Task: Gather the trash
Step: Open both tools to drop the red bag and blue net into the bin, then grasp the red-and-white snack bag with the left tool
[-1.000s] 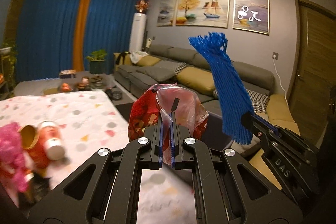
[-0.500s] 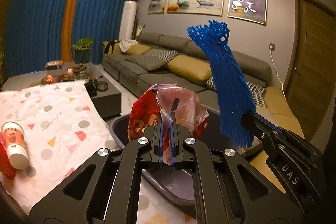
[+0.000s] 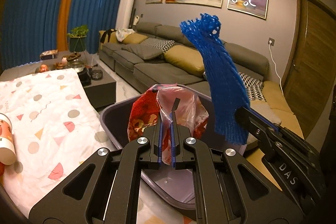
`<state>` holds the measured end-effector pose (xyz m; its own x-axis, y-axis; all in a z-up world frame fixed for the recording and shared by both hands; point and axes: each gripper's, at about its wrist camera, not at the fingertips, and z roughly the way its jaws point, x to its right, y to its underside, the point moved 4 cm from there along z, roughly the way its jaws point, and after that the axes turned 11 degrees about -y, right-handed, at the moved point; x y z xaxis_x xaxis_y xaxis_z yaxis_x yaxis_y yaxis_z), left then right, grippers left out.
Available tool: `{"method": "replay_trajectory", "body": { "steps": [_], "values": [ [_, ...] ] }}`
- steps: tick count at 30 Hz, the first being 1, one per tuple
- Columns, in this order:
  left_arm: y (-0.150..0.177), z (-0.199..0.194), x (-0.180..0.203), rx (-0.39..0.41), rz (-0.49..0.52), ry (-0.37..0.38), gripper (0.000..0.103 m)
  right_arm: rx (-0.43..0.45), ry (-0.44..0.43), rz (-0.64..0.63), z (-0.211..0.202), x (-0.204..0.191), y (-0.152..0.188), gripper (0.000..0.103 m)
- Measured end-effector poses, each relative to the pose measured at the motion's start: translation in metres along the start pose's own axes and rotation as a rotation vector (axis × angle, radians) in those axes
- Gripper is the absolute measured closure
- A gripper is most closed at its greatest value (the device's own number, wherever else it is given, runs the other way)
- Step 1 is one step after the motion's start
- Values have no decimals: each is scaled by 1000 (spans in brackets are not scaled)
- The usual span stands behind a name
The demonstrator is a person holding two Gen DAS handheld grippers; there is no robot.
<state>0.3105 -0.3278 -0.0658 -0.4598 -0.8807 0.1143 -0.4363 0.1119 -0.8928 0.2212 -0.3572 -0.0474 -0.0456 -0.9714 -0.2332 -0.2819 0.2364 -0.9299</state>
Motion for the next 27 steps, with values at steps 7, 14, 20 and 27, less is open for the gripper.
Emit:
{"method": "replay_trajectory", "body": {
  "steps": [7, 14, 20, 27],
  "values": [
    [3, -1, -6, -4, -9, 7, 63, 1, 16, -1, 0, 2, -4, 81],
    [1, -24, -26, 48, -54, -85, 22, 26, 27, 6, -14, 0, -7, 60],
    [2, -69, -53, 101, -93, -206, 6, 62, 25, 0, -41, -14, -6, 33],
    [21, -140, -87, 125, -115, -363, 6, 68, -25, -36, -69, -49, 3, 23]
  ]
}}
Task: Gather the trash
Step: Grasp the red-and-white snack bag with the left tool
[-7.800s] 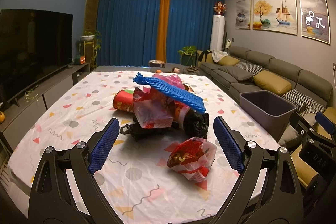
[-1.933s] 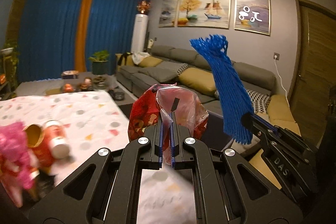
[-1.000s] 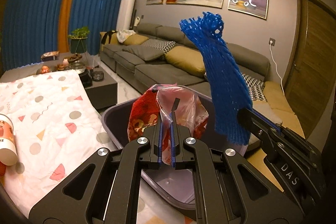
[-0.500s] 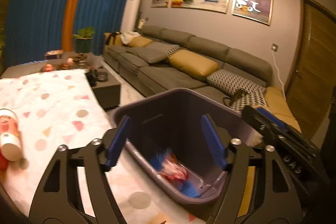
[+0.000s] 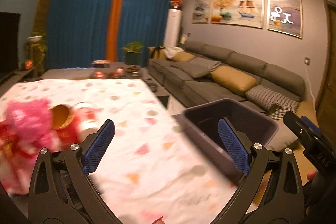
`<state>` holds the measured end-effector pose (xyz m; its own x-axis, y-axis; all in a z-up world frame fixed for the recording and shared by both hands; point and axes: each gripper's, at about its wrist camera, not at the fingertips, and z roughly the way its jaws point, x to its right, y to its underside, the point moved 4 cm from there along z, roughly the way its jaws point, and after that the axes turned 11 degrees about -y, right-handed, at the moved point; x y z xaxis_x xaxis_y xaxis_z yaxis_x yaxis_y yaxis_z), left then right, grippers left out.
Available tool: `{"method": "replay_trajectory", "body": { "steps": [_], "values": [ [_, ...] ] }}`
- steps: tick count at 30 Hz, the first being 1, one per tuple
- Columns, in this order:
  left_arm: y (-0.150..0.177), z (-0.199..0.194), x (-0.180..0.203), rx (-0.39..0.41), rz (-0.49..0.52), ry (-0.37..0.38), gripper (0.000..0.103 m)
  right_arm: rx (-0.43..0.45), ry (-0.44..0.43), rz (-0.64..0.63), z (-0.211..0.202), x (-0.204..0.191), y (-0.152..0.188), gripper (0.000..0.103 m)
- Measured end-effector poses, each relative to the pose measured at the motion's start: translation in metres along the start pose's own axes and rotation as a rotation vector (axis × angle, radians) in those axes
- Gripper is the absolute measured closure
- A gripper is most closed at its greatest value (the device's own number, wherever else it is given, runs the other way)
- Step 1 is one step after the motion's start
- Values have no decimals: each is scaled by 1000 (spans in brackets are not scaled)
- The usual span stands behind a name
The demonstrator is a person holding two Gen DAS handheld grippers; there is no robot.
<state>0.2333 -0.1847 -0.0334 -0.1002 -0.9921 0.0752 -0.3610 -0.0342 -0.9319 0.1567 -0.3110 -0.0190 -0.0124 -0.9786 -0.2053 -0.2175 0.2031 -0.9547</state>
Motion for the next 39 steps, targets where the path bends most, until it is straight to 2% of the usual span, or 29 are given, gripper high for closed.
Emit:
{"method": "replay_trajectory", "body": {
  "steps": [6, 13, 18, 22, 25, 30, 32, 34, 36, 37, 39],
  "values": [
    [10, -57, -63, 43, -14, -146, 6, -13, -87, -32, -14, -47, 14, 18],
    [31, -109, -158, 82, -34, -353, 6, -33, -194, -124, -21, -117, 37, 18],
    [43, -124, -210, 51, -78, -427, 6, -55, -270, -156, -18, -154, 48, 18],
    [46, -127, -230, 42, -102, -417, 6, -70, -302, -164, -15, -173, 53, 18],
    [47, -121, -234, 18, -109, -387, 10, -78, -314, -177, -12, -184, 56, 18],
    [48, -91, -238, -56, -130, -322, 33, -97, -325, -189, -4, -198, 64, 18],
    [50, -81, -245, -79, -148, -301, 38, -104, -330, -199, -1, -203, 66, 18],
    [51, -75, -247, -99, -157, -277, 48, -113, -335, -206, 4, -209, 68, 18],
    [53, -69, -246, -119, -162, -251, 65, -121, -340, -210, 10, -214, 70, 18],
    [53, -66, -246, -128, -162, -240, 68, -124, -343, -211, 12, -216, 71, 18],
    [56, -63, -245, -134, -160, -227, 81, -129, -350, -215, 16, -221, 71, 18]
  ]
}}
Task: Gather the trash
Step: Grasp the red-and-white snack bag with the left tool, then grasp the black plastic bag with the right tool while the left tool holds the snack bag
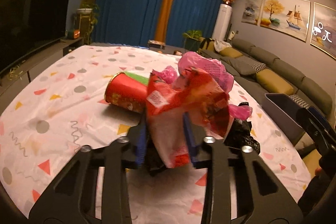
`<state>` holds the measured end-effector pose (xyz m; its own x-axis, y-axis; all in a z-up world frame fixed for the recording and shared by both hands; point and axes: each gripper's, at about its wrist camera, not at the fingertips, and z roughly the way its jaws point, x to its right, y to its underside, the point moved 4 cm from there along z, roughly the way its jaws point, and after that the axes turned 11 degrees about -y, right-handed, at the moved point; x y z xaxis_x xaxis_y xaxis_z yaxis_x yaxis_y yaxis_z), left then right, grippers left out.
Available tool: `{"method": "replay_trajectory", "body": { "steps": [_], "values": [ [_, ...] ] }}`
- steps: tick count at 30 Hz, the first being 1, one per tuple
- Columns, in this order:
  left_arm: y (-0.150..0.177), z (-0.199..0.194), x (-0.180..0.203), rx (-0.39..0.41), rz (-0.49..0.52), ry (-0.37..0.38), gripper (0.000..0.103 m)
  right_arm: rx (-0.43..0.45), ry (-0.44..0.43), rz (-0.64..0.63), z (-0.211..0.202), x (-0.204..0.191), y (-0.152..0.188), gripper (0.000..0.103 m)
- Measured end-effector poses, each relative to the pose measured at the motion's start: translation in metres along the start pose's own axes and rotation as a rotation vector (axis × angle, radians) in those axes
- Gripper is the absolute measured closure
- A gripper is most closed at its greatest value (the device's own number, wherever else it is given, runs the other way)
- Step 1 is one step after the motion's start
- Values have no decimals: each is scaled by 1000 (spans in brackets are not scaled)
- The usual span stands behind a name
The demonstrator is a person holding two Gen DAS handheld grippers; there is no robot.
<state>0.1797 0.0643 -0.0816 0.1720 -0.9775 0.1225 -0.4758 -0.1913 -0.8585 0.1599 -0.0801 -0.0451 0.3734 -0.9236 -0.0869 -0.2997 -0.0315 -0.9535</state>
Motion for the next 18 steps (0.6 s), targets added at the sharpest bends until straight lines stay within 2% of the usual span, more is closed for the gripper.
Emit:
{"method": "replay_trajectory", "body": {
  "steps": [5, 14, 18],
  "values": [
    [2, 2, 0, -2, -5, 39, 100, -13, -15, -5, 10, -6, 0, 18],
    [-12, -42, -18, 87, -71, 72, 101, -35, -50, -37, 28, -25, -4, 18],
    [-20, -59, -36, 140, -108, 46, 101, -43, -77, -48, 41, -36, -8, 18]
  ]
}}
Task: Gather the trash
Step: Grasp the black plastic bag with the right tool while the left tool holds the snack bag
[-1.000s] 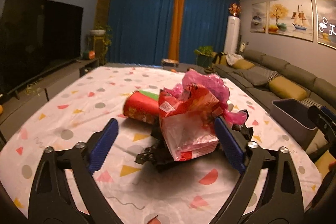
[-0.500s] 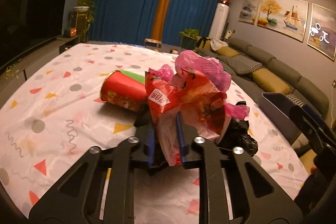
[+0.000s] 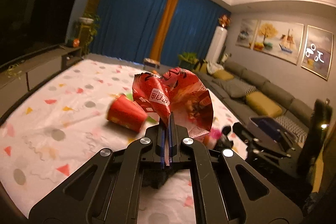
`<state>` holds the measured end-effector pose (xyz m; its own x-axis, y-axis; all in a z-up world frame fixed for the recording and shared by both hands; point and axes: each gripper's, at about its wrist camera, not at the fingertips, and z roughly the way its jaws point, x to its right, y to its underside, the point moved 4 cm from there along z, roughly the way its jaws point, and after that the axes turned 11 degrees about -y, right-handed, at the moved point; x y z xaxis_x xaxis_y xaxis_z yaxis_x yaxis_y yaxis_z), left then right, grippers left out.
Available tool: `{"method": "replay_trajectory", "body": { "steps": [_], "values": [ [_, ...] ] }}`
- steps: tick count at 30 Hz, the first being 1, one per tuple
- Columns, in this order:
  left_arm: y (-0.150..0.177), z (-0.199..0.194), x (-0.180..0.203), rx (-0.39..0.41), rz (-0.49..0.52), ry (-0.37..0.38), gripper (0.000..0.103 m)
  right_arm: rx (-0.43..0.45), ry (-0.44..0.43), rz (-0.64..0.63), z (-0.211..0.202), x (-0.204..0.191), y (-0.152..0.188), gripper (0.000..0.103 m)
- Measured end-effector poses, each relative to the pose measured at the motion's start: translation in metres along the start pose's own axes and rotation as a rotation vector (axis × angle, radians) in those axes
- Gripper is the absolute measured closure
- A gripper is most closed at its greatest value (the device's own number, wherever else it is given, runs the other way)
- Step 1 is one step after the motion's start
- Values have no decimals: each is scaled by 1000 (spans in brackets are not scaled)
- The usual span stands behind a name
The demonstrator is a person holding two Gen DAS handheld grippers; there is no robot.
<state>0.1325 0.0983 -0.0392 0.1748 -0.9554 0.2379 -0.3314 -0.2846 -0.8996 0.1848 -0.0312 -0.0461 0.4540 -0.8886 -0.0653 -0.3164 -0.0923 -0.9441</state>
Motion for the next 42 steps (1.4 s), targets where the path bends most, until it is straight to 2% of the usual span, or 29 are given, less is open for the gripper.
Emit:
{"method": "replay_trajectory", "body": {
  "steps": [4, 10, 12, 14, 24, 27, 33, 36, 38, 41, 42],
  "values": [
    [-4, -2, -17, 16, -19, -61, 101, -17, -9, -14, 14, -8, -2, 18],
    [0, -2, -36, 0, -59, -92, 101, -74, -30, 8, 26, -12, 12, 21],
    [1, -2, -39, 3, -62, -93, 101, -86, -27, 17, 26, -10, 16, 22],
    [1, -3, -40, 5, -63, -89, 101, -99, -21, 31, 27, -6, 21, 29],
    [5, -4, -36, -3, -56, -72, 101, -142, 13, 97, 8, 19, 37, 42],
    [6, -3, -34, -6, -51, -64, 101, -161, 41, 109, 5, 26, 38, 43],
    [7, -3, -26, -7, -39, -55, 101, -230, 13, 112, 14, 26, 44, 48],
    [8, -3, -22, -11, -33, -53, 101, -276, 1, 108, 23, 24, 48, 59],
    [8, -3, -20, -12, -31, -52, 101, -301, -4, 115, 27, 25, 51, 74],
    [8, -5, -18, -9, -22, -53, 101, -299, -13, 113, 27, 24, 52, 92],
    [8, -5, -17, -8, -20, -54, 101, -292, -15, 108, 25, 23, 52, 94]
  ]
}}
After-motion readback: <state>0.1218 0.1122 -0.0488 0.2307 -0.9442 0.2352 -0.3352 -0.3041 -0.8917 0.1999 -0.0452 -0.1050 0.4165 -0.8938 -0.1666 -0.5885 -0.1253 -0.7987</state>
